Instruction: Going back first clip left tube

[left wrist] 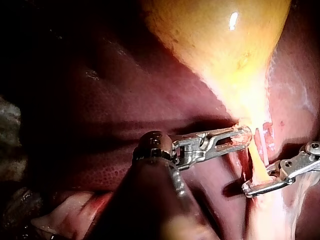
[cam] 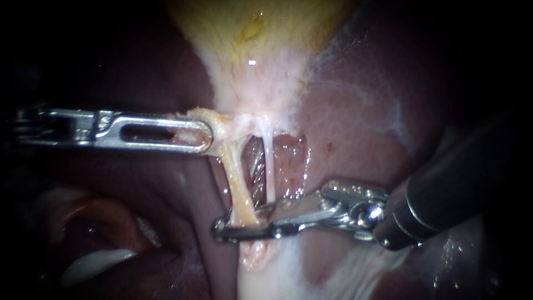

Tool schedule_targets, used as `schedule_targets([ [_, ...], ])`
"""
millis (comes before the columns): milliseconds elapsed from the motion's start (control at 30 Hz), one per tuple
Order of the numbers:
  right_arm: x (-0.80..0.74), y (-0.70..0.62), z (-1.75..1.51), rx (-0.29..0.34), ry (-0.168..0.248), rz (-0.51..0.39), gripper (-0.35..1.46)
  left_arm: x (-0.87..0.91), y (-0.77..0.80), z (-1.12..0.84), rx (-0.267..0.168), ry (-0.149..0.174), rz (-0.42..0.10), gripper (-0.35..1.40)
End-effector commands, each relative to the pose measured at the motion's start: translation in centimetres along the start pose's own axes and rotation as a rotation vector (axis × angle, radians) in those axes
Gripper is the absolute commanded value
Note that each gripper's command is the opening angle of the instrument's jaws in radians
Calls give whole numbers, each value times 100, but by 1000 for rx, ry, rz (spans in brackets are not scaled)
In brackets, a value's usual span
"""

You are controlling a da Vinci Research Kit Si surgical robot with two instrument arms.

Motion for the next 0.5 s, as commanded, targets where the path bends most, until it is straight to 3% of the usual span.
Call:
schedule_targets([
  [33,0,1,0,-1,0,0,-35,0,0,0,0,0,0,-35],
  [200,0,1,1,0,-4,0,-35,0,0,0,0,0,0,-35],
  [233,0,1,1,9,4,-41,-26,0,0,0,0,0,0,-35],
  [367,5,3,8,27,50,-165,39,0,0,0,0,0,0,-35],
  [500,9,5,16,28,66,-241,48,0,0,0,0,0,0,-35],
])
